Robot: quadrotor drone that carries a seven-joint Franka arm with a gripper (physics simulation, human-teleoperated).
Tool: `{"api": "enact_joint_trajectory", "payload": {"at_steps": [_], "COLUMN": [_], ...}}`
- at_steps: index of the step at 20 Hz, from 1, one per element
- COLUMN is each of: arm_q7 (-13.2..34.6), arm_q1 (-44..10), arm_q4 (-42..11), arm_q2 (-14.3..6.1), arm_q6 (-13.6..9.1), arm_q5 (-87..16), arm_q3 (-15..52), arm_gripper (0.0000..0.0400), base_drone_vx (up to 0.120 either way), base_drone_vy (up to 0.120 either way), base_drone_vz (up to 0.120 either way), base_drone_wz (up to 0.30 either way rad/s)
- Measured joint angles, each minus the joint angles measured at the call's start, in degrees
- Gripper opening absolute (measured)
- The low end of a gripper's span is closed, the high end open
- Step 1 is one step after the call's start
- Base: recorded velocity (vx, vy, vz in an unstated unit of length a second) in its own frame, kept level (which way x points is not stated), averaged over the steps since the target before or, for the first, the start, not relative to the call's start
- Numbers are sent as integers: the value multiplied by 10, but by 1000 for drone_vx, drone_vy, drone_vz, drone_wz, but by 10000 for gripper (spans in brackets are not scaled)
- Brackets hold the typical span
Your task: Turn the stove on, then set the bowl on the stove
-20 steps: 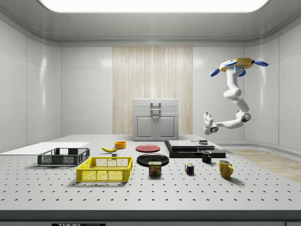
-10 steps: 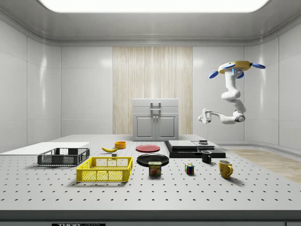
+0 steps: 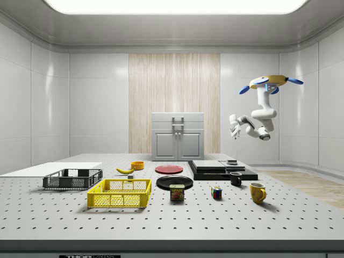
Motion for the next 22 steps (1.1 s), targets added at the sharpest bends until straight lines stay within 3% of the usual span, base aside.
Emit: {"api": "enact_joint_trajectory", "payload": {"at_steps": [4, 8, 17, 22], "arm_q7": [49, 78, 107, 115], "arm_q1": [-75, -118, -159, -169], "arm_q4": [-17, -23, -24, -23], "arm_q2": [-24, -44, -78, -94], "arm_q6": [-33, -47, -43, -32], "arm_q5": [-50, -68, -68, -62], "arm_q3": [37, 58, 81, 88], "arm_gripper": [400, 400, 400, 400], "base_drone_vx": [100, 120, 116, 0], "base_drone_vy": [0, 0, 0, 80], "base_drone_vz": [-120, -120, -120, -120], "base_drone_wz": [0, 0, 0, 0]}}
